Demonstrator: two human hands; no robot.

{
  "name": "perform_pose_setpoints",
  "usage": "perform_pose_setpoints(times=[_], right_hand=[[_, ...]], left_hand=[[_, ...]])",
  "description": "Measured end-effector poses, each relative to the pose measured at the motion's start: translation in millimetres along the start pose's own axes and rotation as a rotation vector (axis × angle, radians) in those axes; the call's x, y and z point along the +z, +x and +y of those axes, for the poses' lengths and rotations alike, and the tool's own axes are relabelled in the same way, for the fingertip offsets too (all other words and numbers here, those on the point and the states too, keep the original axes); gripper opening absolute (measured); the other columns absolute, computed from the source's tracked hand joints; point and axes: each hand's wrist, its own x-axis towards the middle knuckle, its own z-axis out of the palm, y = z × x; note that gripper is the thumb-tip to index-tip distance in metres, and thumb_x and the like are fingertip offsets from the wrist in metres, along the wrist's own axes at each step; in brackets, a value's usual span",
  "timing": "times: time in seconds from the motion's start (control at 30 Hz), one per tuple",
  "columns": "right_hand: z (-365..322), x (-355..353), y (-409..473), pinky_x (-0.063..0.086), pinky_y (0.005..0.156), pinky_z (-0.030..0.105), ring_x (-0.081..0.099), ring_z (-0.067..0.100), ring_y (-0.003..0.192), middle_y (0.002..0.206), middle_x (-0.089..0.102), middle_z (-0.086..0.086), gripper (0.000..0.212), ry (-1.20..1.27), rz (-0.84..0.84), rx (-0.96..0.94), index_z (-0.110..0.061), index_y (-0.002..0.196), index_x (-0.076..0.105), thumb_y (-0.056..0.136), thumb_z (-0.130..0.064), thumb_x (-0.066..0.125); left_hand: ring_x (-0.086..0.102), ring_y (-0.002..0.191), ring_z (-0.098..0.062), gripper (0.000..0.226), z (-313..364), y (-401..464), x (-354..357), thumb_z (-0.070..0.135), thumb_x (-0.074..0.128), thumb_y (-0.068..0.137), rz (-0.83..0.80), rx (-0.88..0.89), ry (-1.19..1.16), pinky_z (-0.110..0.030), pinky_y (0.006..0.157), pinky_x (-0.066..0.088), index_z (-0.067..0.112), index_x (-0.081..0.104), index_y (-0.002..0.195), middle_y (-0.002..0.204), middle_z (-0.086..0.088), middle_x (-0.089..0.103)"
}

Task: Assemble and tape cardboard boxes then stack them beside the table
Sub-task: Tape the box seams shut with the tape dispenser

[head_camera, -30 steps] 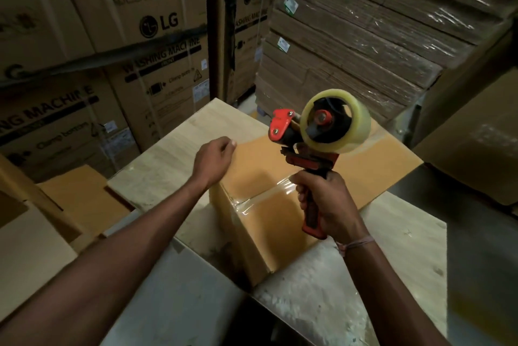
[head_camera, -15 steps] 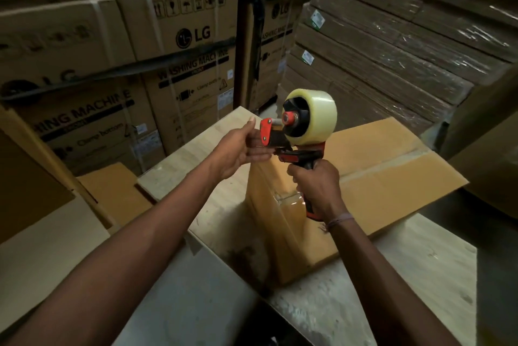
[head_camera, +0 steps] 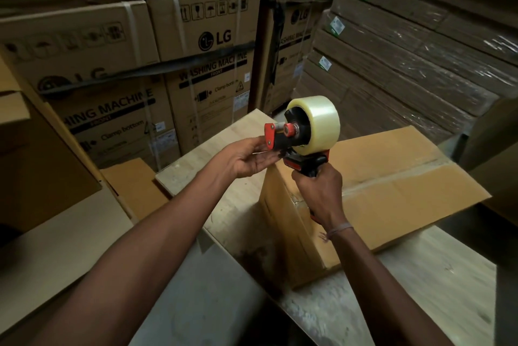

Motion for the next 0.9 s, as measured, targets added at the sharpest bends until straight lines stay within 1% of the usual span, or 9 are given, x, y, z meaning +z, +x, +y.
perform_pose_setpoints(times=[0.1,0.17,0.23,0.37,0.43,0.5,0.6,0.77,0.9], right_hand=[[2.5,-1.5,-1.8,0.057,0.075,0.052,0.069,0.032,0.086,0.086,0.074,0.011,0.015,0.0,0.007,-0.019,-0.011,0.089,0.071,0.085,-0.022,0.08],[2.9,-2.3,-2.3,0.058,0.073,0.049,0.069,0.028,0.084,0.085,0.074,0.007,0.014,0.007,-0.005,-0.04,-0.017,0.094,0.073,0.085,-0.024,0.081],[4.4,-1.0,-3.0,0.057,0.07,0.04,0.069,0.017,0.081,0.084,0.075,-0.002,0.015,0.016,-0.028,-0.047,-0.026,0.097,0.072,0.085,-0.027,0.081],[7.5,3.1,-2.9,0.058,0.072,0.031,0.069,0.01,0.087,0.089,0.075,-0.005,0.018,0.007,-0.023,-0.069,-0.024,0.101,0.072,0.086,-0.026,0.082],[7.9,3.9,-2.5,0.058,0.071,0.034,0.069,0.011,0.086,0.089,0.075,-0.003,0.018,0.02,-0.014,-0.067,-0.023,0.098,0.072,0.086,-0.028,0.083],[9.3,4.6,-2.1,0.059,0.07,0.038,0.069,0.014,0.083,0.086,0.074,-0.003,0.019,0.012,-0.013,-0.072,-0.022,0.096,0.072,0.085,-0.033,0.083],[11.7,5.8,-2.3,0.062,0.072,0.046,0.069,0.017,0.083,0.083,0.074,-0.003,0.019,-0.023,-0.027,-0.072,-0.021,0.098,0.072,0.085,-0.031,0.081],[9.2,3.6,-2.4,0.061,0.079,0.049,0.069,0.019,0.087,0.089,0.075,-0.001,0.014,0.018,-0.05,-0.002,-0.023,0.094,0.07,0.085,-0.027,0.08],[9.1,-5.2,-6.0,0.059,0.075,0.038,0.07,0.012,0.087,0.09,0.076,-0.005,0.018,0.027,-0.096,0.014,-0.033,0.089,0.068,0.086,-0.021,0.08]], left_hand=[[0.079,0.078,-0.033,0.024,3.7,1.0,1.2,-0.004,0.062,0.097,0.051,-0.011,0.093,-0.038,0.068,0.066,-0.009,0.06,0.12,0.097,-0.028,0.076],[0.079,0.077,-0.03,0.026,5.3,1.0,3.6,-0.003,0.058,0.098,0.071,0.0,0.162,-0.037,0.063,0.066,-0.008,0.06,0.123,0.094,-0.025,0.077],[0.078,0.069,-0.026,0.027,6.8,0.1,9.5,0.009,0.065,0.098,0.079,0.029,0.204,-0.035,0.056,0.064,-0.003,0.06,0.122,0.083,-0.02,0.077],[0.076,0.062,-0.023,0.035,9.1,-8.0,14.4,0.032,0.08,0.086,0.034,0.008,0.204,-0.031,0.049,0.06,0.004,0.063,0.098,0.075,-0.015,0.077],[0.077,0.066,-0.023,0.037,10.0,-8.2,8.7,0.031,0.082,0.078,0.002,-0.026,0.194,-0.031,0.052,0.061,0.003,0.065,0.096,0.082,-0.016,0.078],[0.077,0.066,-0.024,0.033,10.5,-5.0,4.4,0.025,0.078,0.085,0.006,-0.052,0.197,-0.031,0.052,0.062,0.0,0.065,0.102,0.084,-0.019,0.077],[0.075,0.057,-0.023,0.03,10.2,0.2,8.2,0.029,0.076,0.092,0.065,-0.017,0.225,-0.031,0.048,0.061,0.001,0.067,0.097,0.072,-0.018,0.075],[0.075,0.073,-0.025,0.014,6.7,22.2,7.6,0.014,0.076,0.092,0.199,0.124,0.292,-0.036,0.067,0.065,0.003,0.071,0.1,0.079,-0.017,0.075],[0.076,0.077,-0.025,0.013,4.8,37.1,2.3,0.008,0.082,0.083,0.307,0.262,0.307,-0.04,0.075,0.066,0.004,0.075,0.092,0.086,-0.019,0.077]])
